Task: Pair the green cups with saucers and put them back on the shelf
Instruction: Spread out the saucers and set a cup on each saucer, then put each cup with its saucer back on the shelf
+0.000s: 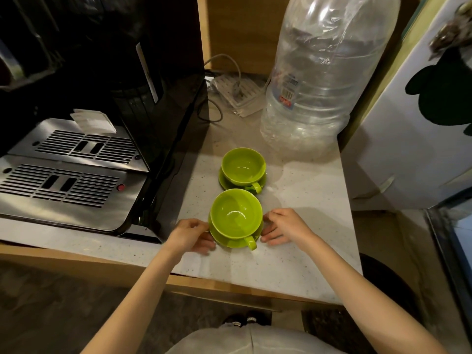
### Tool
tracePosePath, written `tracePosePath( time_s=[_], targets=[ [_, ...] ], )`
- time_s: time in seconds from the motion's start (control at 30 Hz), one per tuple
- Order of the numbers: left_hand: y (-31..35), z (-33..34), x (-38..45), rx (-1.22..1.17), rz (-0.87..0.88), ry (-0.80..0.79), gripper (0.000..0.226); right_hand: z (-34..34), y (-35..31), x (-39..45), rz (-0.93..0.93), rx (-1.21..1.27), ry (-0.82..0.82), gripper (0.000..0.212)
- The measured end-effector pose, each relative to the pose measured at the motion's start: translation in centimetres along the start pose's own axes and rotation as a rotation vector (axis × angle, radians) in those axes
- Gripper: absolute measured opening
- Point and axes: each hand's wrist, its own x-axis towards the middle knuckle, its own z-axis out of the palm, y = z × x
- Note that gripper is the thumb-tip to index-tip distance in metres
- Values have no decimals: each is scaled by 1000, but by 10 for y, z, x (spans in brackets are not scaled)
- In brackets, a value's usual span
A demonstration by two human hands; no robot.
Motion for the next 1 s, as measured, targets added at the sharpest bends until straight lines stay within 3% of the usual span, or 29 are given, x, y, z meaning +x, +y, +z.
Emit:
tracePosePath(
  time_s=[0.5,0.63,0.73,1.0],
  targets=[
    [5,5,6,3,-13,8,5,9,2,11,19,-58,26,12],
    [0,1,1,31,14,-45,21,8,5,6,25,-40,24,14],
    [-1,-1,-7,13,54,-92,17,4,1,-5,32,-4,-2,15],
    [56,6,-39,-166,219,-100,12,-29,-49,-51,-156,90,12,13]
  ],
)
